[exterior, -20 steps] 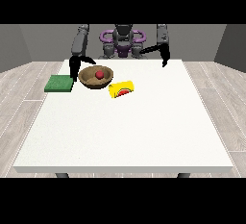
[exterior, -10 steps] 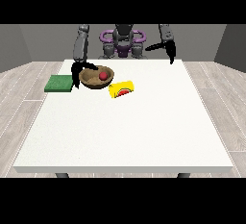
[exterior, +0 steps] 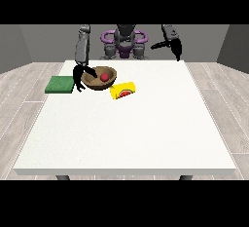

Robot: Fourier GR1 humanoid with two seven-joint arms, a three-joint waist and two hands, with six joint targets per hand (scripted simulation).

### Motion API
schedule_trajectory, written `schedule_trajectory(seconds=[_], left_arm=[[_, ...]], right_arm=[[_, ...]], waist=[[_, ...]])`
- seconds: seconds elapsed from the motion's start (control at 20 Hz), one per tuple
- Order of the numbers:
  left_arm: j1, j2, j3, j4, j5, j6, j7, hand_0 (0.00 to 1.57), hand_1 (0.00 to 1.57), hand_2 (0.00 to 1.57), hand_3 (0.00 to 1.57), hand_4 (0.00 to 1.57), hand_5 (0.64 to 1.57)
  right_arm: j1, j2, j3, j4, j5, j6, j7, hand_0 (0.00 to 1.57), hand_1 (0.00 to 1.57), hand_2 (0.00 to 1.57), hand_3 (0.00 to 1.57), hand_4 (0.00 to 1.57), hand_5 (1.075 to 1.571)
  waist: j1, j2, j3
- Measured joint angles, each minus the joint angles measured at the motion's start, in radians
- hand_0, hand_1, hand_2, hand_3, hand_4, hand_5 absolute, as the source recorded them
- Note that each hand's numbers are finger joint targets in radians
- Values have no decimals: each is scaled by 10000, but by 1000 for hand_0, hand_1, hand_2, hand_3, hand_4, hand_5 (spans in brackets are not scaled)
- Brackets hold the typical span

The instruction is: Pick the cup and pour the ball into the bowl, then pick the bowl and place it on the pad

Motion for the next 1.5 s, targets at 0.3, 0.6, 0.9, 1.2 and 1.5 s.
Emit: schedule_trajectory(seconds=[0.3,0.6,0.9,1.2,1.5], left_arm=[[-120,-125,-234,-90,61,-266,-97,0,0,0,0,824,1497],[227,-49,181,749,294,-329,-218,0,0,0,0,978,1422],[1162,330,885,1919,541,-406,-496,0,0,0,0,1006,1407],[1405,627,1269,1938,757,-539,-543,0,0,0,0,1017,1424],[1120,646,1428,1959,805,-564,-973,0,0,0,0,1217,1481]], right_arm=[[418,-481,724,-377,1443,-2396,204,1571,1571,1571,1383,910,1563],[73,-731,1595,-349,2420,-3242,3110,1571,1571,1571,973,823,1561],[-586,-1029,2486,-1071,2971,-2624,6285,1571,1571,1571,785,816,1568],[-566,-1928,2078,-1650,2551,-1564,7157,1571,1571,1571,677,788,1570],[-717,-2251,1606,-2058,2404,-1530,7155,1571,1571,1571,466,834,1570]], waist=[[623,87,-159],[201,-875,80],[-1058,-2487,196],[-1464,-2591,234],[-1331,-1731,245]])
